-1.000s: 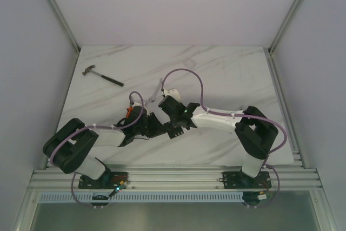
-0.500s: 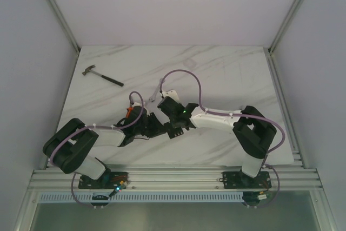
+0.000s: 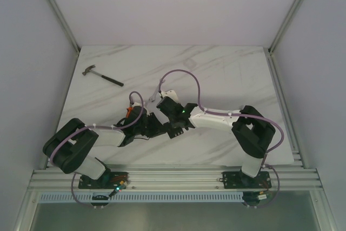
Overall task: Snap on the fuse box
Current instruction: Install the fuse at the fuse box base.
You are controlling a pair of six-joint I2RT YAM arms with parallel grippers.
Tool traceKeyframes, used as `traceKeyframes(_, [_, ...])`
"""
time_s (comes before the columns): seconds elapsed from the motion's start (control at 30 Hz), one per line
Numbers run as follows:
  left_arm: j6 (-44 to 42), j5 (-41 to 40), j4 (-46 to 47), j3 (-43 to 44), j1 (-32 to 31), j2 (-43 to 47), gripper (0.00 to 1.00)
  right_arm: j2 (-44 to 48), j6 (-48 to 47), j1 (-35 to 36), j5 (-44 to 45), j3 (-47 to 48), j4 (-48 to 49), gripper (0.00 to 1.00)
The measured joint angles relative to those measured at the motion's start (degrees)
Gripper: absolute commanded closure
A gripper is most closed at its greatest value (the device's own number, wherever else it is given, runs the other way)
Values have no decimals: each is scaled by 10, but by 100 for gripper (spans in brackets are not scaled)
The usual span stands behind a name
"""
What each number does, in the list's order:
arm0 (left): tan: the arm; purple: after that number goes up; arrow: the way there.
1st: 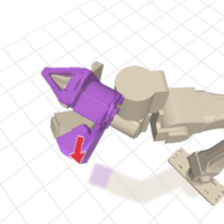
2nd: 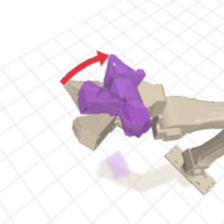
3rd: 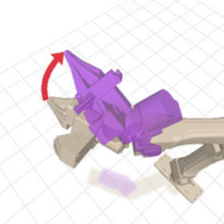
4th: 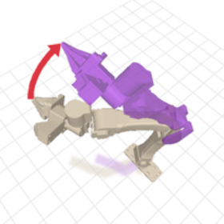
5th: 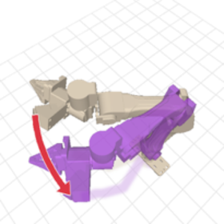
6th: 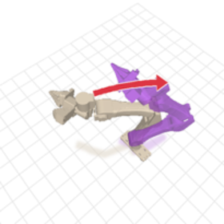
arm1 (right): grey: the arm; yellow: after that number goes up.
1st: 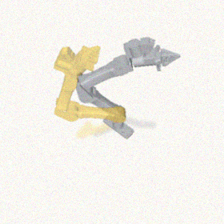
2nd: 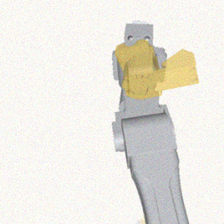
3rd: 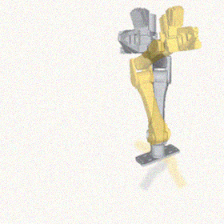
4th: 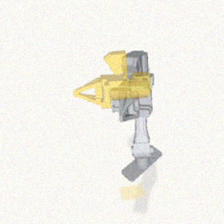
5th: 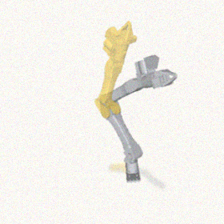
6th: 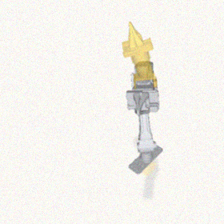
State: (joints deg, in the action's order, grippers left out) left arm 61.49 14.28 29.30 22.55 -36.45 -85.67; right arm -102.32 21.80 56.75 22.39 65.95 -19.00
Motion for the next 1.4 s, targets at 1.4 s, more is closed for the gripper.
traceKeyframes(1.4, [0,-7,-6,0,0,3,68,10,-85,-47,-128,46,-27,74])
